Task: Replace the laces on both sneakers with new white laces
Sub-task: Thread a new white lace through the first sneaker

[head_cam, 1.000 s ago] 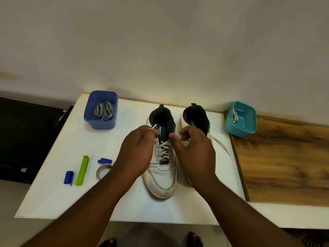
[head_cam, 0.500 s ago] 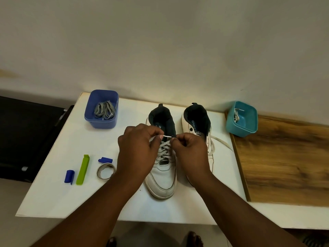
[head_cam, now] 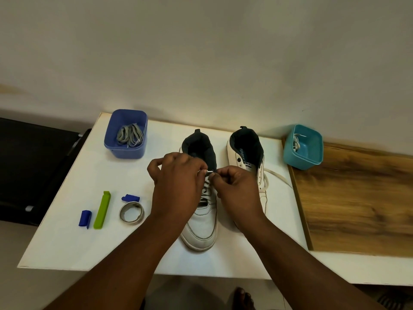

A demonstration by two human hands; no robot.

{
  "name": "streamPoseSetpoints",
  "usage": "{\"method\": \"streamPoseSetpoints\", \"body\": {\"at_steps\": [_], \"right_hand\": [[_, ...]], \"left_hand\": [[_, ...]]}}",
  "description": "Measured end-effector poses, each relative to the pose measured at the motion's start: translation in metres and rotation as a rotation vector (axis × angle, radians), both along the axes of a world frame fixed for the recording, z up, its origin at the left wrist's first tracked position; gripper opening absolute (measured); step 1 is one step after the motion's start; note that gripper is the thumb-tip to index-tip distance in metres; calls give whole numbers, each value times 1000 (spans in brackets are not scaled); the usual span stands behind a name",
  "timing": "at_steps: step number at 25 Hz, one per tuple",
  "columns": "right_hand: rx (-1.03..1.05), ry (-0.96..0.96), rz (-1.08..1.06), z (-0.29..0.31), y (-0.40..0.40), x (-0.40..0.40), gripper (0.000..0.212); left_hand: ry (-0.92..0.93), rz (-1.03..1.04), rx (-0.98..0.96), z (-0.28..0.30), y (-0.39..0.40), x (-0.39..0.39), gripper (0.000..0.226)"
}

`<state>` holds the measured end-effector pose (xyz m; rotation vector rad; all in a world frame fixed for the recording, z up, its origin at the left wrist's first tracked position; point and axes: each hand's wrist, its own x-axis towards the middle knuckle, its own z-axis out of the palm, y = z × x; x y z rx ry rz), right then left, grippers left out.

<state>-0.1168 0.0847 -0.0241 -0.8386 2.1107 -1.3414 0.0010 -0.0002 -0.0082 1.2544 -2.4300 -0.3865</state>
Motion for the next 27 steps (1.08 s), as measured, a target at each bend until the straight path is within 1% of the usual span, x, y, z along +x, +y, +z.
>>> {"method": "streamPoseSetpoints", "body": {"at_steps": [2,5,8,10,12,13,14,16,17,18,19,20,21,22,23,24,25,26,27], "right_hand": [[21,21,32,2,0,-5,17],[27,75,74,4,0,-11,13],[69,300,115,7,1,-10,11],[98,400,81,12,2,-11,13],[80,450,-16,23,3,-19,14],[28,405,-111,31,3,-26,15],[-72,275,-258,39,2,-35,16],[-405,-142,-574,58,2,-53,18],[-582,-298,-659,65,4,-58,17],[-710,-358,-681,68,5,-60,14],[-760,-333,-650,67,5,-59,7],[-736,-232,-576,62,5,-56,8],[-633,-71,-456,54,5,-50,20],[-454,129,-284,43,5,-44,29],[-232,338,-86,32,5,-38,34],[-23,511,84,22,5,-32,35],[111,652,185,15,5,-26,32],[164,750,217,11,5,-23,28],[163,820,210,13,6,-24,22]], "left_hand": [[-6,1,-3,-2,0,0,18],[15,-3,-13,-5,-1,-2,17],[43,-7,7,-7,-2,-1,19],[21,-25,15,-7,-3,2,29],[-66,-47,45,-5,-4,6,47],[-105,-54,59,-4,-4,7,54],[-126,-57,60,-3,-4,8,58],[-121,-59,45,-2,-4,9,58],[-104,-56,39,-2,-3,10,56],[-88,-50,34,-2,-3,10,55],[-79,-44,34,-3,-3,10,55],[-78,-40,38,-3,-4,10,57],[-86,-40,47,-4,-4,9,59],[-101,-41,59,-4,-4,9,62],[-111,-43,67,-4,-4,9,64],[-112,-45,70,-5,-5,9,65],[-108,-48,72,-5,-5,10,64],[-102,-52,74,-4,-6,11,63],[-96,-58,75,-4,-6,12,62]]}}
